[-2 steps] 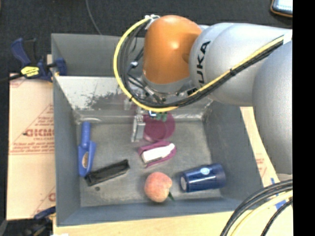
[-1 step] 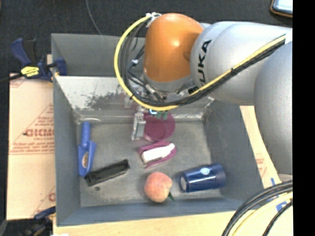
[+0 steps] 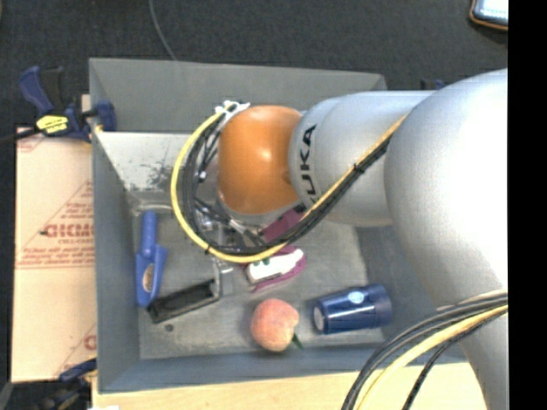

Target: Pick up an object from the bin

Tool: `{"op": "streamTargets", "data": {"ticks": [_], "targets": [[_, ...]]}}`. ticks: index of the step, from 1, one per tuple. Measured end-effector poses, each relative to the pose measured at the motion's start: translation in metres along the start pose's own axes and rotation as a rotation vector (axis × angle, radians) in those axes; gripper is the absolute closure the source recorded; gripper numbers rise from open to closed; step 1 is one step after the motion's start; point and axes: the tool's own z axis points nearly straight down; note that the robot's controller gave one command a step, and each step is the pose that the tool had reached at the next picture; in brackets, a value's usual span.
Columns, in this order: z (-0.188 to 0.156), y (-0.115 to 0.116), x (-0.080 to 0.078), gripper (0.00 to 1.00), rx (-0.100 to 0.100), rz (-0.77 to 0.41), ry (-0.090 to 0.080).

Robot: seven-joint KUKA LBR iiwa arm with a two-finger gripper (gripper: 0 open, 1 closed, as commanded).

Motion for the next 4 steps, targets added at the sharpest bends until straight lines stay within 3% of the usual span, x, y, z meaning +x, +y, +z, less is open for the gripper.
{"op": "streamTargets", "data": {"ticks": [1, 2, 3, 4], "targets": [[-0.04, 0.036, 0.012, 0.0, -0.001, -0.005, -0.009], [0.012, 0.037, 0.022, 0.0, 0.0, -0.19, 0.003], [0.04, 0.073, -0.022, 0.0, 0.002, -0.322, -0.021], [0.039, 0.049, 0.007, 1.0, 0.0, -0.363, -0.004]]}}
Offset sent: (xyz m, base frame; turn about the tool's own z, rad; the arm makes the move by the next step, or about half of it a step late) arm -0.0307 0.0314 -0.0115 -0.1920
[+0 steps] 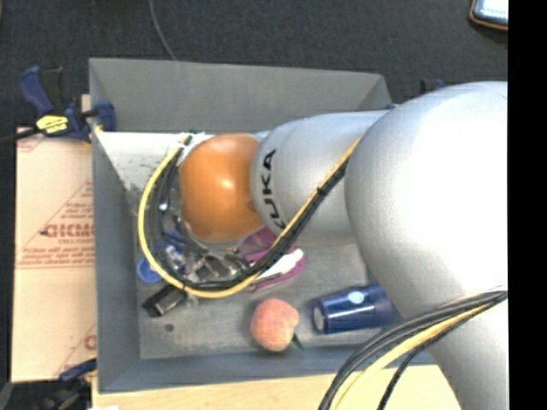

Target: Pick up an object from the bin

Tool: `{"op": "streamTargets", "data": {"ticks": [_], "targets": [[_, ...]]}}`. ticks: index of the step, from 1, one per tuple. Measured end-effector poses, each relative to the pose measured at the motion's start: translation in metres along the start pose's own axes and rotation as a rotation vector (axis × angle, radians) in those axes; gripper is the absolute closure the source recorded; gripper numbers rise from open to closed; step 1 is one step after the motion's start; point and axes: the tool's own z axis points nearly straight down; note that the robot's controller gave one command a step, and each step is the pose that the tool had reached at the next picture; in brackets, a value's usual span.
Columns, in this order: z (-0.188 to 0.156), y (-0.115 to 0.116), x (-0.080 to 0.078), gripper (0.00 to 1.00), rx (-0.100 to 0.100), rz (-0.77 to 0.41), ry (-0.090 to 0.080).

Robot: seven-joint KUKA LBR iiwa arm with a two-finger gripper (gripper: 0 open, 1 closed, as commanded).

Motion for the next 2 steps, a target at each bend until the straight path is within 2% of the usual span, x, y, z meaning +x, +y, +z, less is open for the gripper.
{"op": "streamTargets", "data": {"ticks": [2], "targets": [[-0.0079, 0.0001, 0.0008, 1.0, -0.001, 0.003, 0.001]]}}
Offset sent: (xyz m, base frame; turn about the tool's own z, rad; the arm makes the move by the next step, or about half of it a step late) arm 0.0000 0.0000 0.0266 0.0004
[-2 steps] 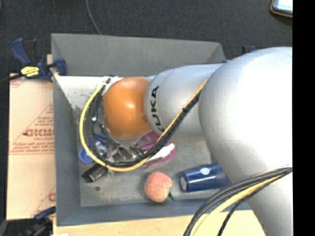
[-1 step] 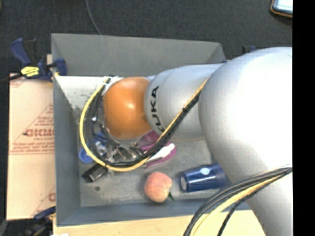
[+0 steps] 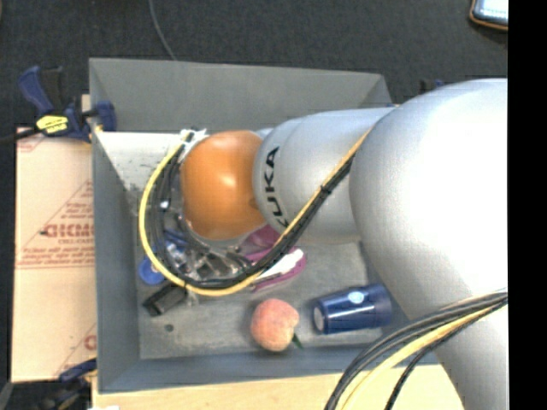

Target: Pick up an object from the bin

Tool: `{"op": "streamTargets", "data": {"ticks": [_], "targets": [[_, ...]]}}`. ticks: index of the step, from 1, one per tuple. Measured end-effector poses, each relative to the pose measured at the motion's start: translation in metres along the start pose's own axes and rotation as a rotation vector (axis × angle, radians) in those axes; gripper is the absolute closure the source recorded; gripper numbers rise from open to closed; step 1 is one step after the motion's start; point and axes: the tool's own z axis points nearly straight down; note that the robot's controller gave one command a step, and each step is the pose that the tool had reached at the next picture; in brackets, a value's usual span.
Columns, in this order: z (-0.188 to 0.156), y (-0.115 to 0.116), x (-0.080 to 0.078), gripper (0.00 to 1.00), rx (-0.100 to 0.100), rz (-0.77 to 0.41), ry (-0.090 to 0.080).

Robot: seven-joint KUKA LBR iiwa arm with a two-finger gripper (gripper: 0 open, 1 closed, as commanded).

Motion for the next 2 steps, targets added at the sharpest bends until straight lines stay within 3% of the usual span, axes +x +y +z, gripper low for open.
{"op": "streamTargets", "data": {"ticks": [2], "targets": [[-0.037, 0.0, 0.0, 1.0, 0.0, 0.002, 0.002]]}}
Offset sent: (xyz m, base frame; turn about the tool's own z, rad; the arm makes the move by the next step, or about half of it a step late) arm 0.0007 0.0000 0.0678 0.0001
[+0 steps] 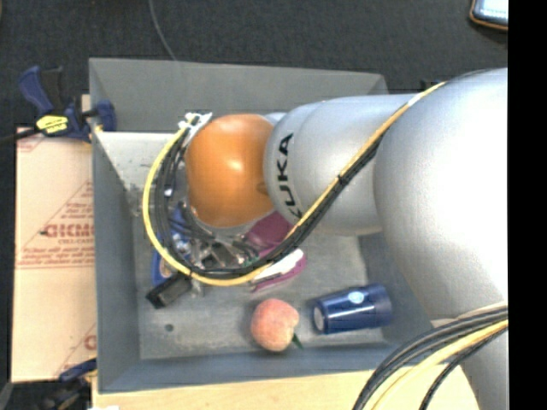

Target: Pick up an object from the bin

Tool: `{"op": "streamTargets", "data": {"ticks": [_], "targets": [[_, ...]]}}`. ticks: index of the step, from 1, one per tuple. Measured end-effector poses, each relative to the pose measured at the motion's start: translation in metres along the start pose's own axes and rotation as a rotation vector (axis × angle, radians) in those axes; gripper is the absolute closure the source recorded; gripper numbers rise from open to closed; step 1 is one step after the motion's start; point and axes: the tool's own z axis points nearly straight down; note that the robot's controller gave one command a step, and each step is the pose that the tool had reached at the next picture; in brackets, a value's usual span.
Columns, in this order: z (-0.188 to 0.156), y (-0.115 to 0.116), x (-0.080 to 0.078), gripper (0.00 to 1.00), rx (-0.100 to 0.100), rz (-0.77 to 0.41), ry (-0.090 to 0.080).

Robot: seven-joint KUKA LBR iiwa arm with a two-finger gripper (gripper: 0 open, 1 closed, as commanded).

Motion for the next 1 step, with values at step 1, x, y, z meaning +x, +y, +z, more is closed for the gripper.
{"op": "streamTargets", "data": {"ticks": [1], "targets": [[-0.0258, -0.0006, -0.0016, 1.0, 0.002, 0.0, -0.005]]}}
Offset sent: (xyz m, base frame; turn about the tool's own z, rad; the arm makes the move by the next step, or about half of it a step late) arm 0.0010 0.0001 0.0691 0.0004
